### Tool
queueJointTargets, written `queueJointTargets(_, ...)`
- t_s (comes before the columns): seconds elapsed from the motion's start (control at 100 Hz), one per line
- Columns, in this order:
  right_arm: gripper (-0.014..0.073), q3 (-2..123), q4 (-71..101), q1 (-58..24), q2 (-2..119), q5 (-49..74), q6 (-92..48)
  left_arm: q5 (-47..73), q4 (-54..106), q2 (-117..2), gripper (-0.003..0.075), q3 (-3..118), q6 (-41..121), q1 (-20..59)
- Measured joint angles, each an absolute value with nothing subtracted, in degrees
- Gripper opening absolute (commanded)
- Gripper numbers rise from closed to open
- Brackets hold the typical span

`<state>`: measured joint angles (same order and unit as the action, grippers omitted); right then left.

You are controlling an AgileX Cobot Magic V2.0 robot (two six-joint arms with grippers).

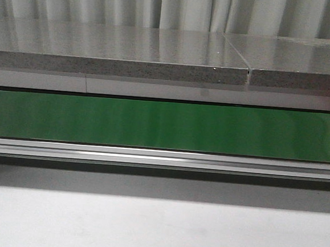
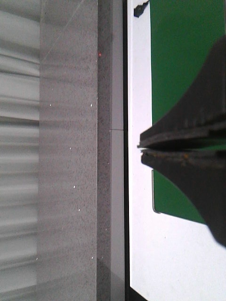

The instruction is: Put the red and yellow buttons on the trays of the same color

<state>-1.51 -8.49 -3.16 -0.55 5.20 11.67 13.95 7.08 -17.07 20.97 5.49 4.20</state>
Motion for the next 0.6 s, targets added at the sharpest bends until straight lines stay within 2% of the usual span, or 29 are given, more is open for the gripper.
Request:
queueJointTargets(0.25,-0.012,-1.51,-8.49,-3.16,-0.55,5.2,11.67,6.07,-1.25,-10.71,-0.0019,10.91,-3.96,7.21)
queueJointTargets(0.47,-0.012,-1.51,-8.49,-3.16,-0.55,5.2,11.67,4.89,-1.49,-0.96,-0.0019,2.95,-4.74,7.51)
queueJointTargets(0.6,-0.012,-1.51,-8.49,-3.16,-0.55,5.09,11.67,4.8,-1.23,0.29,-0.0019,0.0,-4.98,7.51)
